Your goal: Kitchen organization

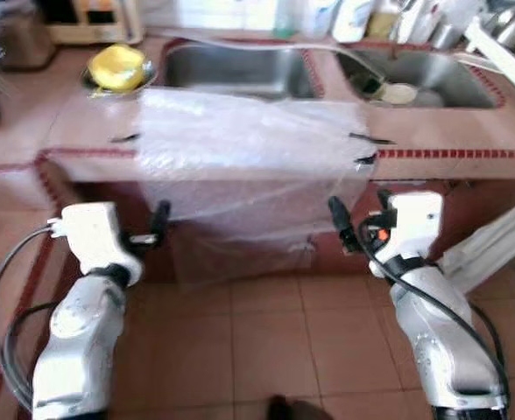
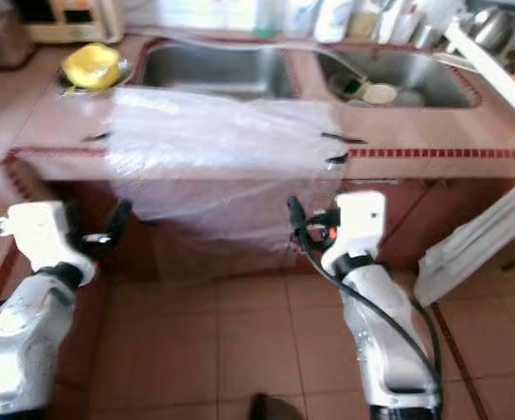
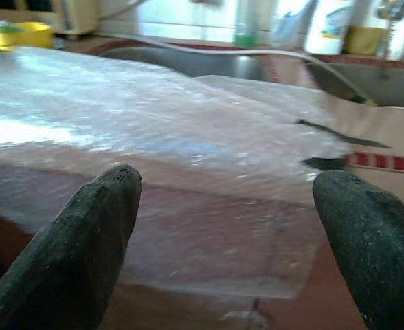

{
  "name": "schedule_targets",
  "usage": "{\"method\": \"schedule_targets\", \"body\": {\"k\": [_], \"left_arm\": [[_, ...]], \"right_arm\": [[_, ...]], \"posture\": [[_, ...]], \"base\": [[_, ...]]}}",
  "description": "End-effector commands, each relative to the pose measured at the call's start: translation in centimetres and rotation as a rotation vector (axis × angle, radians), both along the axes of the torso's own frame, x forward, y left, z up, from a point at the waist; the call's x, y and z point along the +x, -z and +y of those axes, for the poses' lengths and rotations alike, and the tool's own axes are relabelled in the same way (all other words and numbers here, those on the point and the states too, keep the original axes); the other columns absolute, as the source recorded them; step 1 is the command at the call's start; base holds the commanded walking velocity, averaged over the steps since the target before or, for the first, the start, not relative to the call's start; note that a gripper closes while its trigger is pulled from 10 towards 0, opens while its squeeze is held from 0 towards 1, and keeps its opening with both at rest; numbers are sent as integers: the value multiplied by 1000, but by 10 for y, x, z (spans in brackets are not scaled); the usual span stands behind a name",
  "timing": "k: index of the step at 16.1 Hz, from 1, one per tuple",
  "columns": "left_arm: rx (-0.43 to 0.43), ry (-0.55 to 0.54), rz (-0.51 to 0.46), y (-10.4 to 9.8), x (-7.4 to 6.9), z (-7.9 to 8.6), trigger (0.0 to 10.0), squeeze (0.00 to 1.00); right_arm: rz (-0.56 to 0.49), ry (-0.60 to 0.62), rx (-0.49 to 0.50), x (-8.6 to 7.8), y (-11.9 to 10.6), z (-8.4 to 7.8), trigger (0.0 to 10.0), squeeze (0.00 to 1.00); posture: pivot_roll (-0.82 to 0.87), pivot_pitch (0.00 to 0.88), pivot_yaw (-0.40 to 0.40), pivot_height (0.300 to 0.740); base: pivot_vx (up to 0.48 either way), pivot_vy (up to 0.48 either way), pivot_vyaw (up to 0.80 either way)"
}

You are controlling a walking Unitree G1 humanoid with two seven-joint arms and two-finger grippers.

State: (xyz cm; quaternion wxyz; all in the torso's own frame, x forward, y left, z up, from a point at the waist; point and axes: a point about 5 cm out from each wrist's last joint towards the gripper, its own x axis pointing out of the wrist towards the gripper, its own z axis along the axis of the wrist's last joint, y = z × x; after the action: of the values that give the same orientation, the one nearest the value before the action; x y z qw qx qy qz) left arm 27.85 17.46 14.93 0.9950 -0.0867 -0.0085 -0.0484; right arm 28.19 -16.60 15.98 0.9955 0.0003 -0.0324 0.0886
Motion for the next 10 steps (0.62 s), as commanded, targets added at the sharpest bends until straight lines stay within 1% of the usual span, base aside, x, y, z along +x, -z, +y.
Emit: {"method": "schedule_targets", "body": {"k": [1, 4, 7, 9, 10], "left_arm": [[16, -10, -6, -3, -3, 5, 10000, 0], [16, -5, -5, -3, -2, 4, 10000, 0], [17, -6, -14, -5, -2, 1, 10000, 0], [13, 0, -15, -6, -2, 0, 10000, 0], [13, 2, -12, -5, -2, 0, 10000, 0]], "right_arm": [[-27, 3, 4, 0, -6, 1, 10000, 0], [-24, 10, 3, 0, -4, 1, 10000, 0], [-17, 21, 3, -1, -1, -1, 10000, 0], [-15, 24, 4, -2, -1, -1, 10000, 0], [-18, 24, 26, -1, -2, 0, 10000, 0]], "posture": [[-28, 139, -16, 740], [-29, 142, -11, 740], [-29, 145, -8, 740], [-27, 145, -6, 740], [-24, 143, -1, 740]], "base": [[382, 0, 0], [382, 0, 0], [0, 0, 0], [0, -315, 0], [0, -480, 0]]}}
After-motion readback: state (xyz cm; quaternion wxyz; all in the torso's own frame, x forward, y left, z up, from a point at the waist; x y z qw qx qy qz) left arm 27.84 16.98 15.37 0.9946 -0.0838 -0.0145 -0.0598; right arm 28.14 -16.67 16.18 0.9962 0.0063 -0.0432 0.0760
